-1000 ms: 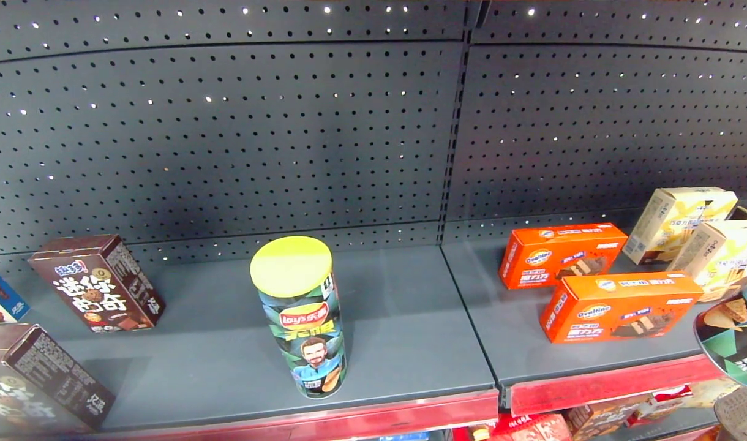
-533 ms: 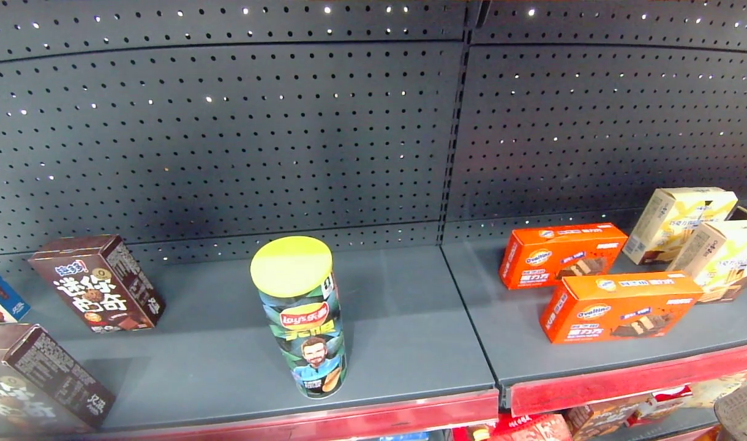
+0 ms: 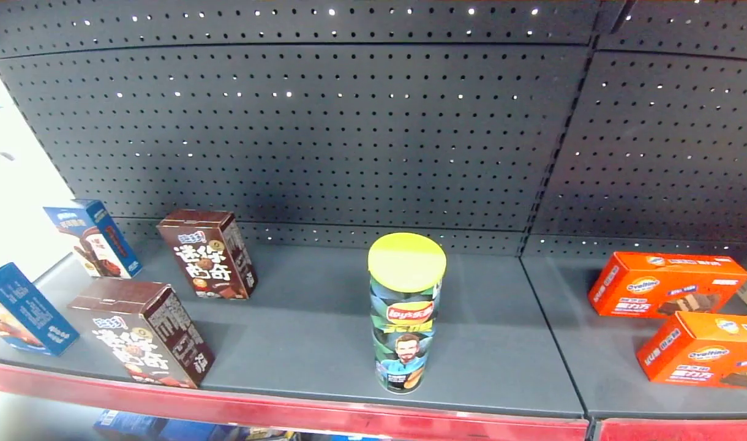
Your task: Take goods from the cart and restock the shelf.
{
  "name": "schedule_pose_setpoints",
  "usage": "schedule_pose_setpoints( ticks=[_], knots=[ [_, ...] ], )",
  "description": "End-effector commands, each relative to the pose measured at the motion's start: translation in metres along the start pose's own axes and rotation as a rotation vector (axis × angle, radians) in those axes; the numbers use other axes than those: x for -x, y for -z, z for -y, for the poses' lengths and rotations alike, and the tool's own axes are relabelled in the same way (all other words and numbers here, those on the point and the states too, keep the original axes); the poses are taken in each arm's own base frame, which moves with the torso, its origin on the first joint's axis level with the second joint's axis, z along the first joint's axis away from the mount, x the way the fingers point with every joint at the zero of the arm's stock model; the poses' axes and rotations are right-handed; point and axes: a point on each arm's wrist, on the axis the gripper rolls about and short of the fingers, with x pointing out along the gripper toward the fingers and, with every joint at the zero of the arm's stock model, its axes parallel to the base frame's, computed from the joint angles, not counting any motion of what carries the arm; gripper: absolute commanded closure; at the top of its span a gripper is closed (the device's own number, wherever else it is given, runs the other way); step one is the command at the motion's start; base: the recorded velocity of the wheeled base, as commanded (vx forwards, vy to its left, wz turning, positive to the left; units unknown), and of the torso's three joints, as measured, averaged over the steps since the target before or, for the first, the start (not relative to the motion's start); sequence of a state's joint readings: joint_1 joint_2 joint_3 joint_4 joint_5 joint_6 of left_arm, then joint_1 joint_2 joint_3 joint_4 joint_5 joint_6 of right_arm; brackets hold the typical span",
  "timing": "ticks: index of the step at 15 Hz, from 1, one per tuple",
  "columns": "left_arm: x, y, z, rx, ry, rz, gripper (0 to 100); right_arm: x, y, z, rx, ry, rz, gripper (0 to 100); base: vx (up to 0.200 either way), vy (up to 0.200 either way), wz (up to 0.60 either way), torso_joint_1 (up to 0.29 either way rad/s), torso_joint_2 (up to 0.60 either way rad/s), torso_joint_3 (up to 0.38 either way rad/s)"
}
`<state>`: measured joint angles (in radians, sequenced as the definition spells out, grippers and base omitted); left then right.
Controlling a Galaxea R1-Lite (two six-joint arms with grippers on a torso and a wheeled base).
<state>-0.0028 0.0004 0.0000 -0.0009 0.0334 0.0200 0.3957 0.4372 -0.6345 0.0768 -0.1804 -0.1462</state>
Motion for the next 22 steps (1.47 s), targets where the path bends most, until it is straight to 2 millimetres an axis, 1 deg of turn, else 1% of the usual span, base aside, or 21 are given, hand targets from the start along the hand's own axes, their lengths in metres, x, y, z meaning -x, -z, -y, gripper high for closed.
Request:
schedule_pose_setpoints(
  ticks=[1, 3, 4, 5, 6, 8, 9, 10, 11, 12, 14, 16, 17, 18, 19, 21, 22],
  knots=[
    [0.000, 0.000, 0.000, 0.000, 0.000, 0.000, 0, 0.001, 0.002, 0.000, 0.001, 0.001, 0.002, 100, 0.000, 0.000, 0.00, 0.000, 0.00, 0.000],
    [0.000, 0.000, 0.000, 0.000, 0.000, 0.000, 0, 0.000, 0.003, 0.000, 0.000, -0.027, -0.002, 100, 0.000, 0.000, 0.00, 0.000, 0.00, 0.000],
    [0.000, 0.000, 0.000, 0.000, 0.000, 0.000, 0, -0.002, 0.003, -0.001, -0.011, -0.133, 0.005, 100, 0.000, 0.000, 0.00, 0.000, 0.00, 0.000],
    [0.000, 0.000, 0.000, 0.000, 0.000, 0.000, 0, -0.007, 0.001, -0.003, -0.026, -0.184, -0.003, 100, 0.000, 0.000, 0.00, 0.000, 0.00, 0.000],
    [0.000, 0.000, 0.000, 0.000, 0.000, 0.000, 0, -0.015, -0.002, -0.005, -0.033, -0.210, -0.020, 100, 0.000, 0.000, 0.00, 0.000, 0.00, 0.000],
    [0.000, 0.000, 0.000, 0.000, 0.000, 0.000, 0, -0.034, -0.014, -0.010, -0.054, -0.262, -0.054, 100, 0.000, 0.000, 0.00, 0.000, 0.00, 0.000],
    [0.000, 0.000, 0.000, 0.000, 0.000, 0.000, 0, -0.052, -0.021, -0.016, -0.059, -0.290, -0.085, 100, 0.000, 0.000, 0.00, 0.000, 0.00, 0.000],
    [0.000, 0.000, 0.000, 0.000, 0.000, 0.000, 0, -0.061, -0.023, -0.019, -0.061, -0.301, -0.103, 100, 0.000, 0.000, 0.00, 0.000, 0.00, 0.000],
    [0.000, 0.000, 0.000, 0.000, 0.000, 0.000, 0, -0.075, -0.027, -0.025, -0.071, -0.326, -0.113, 100, 0.000, 0.000, 0.00, 0.000, 0.00, 0.000],
    [0.000, 0.000, 0.000, 0.000, 0.000, 0.000, 0, -0.102, -0.030, -0.035, -0.078, -0.349, -0.113, 100, 0.000, 0.000, 0.00, 0.000, 0.00, 0.000],
    [0.000, 0.000, 0.000, 0.000, 0.000, 0.000, 0, -0.139, -0.035, -0.049, -0.081, -0.344, -0.086, 100, 0.000, 0.000, 0.00, 0.000, 0.00, 0.000],
    [0.000, 0.000, 0.000, 0.000, 0.000, 0.000, 0, -0.164, -0.031, -0.060, -0.079, -0.345, -0.073, 100, 0.000, 0.000, 0.00, 0.000, 0.00, 0.000],
    [0.000, 0.000, 0.000, 0.000, 0.000, 0.000, 0, -0.179, -0.023, -0.067, -0.079, -0.345, -0.071, 100, 0.000, 0.000, 0.00, 0.000, 0.00, 0.000],
    [0.000, 0.000, 0.000, 0.000, 0.000, 0.000, 0, -0.184, -0.016, -0.071, -0.081, -0.348, -0.076, 100, 0.000, 0.000, 0.00, 0.000, 0.00, 0.000],
    [0.000, 0.000, 0.000, 0.000, 0.000, 0.000, 0, -0.193, -0.006, -0.076, -0.076, -0.343, -0.099, 100, 0.000, 0.000, 0.00, 0.000, 0.00, 0.000],
    [0.000, 0.000, 0.000, 0.000, 0.000, 0.000, 0, -0.208, 0.002, -0.082, -0.071, -0.302, -0.120, 100, 0.000, 0.000, 0.00, 0.000, 0.00, 0.000],
    [0.000, 0.000, 0.000, 0.000, 0.000, 0.000, 0, -0.219, 0.009, -0.088, -0.065, -0.282, -0.152, 100, 0.000, 0.000, 0.00, 0.000, 0.00, 0.000]
  ],
)
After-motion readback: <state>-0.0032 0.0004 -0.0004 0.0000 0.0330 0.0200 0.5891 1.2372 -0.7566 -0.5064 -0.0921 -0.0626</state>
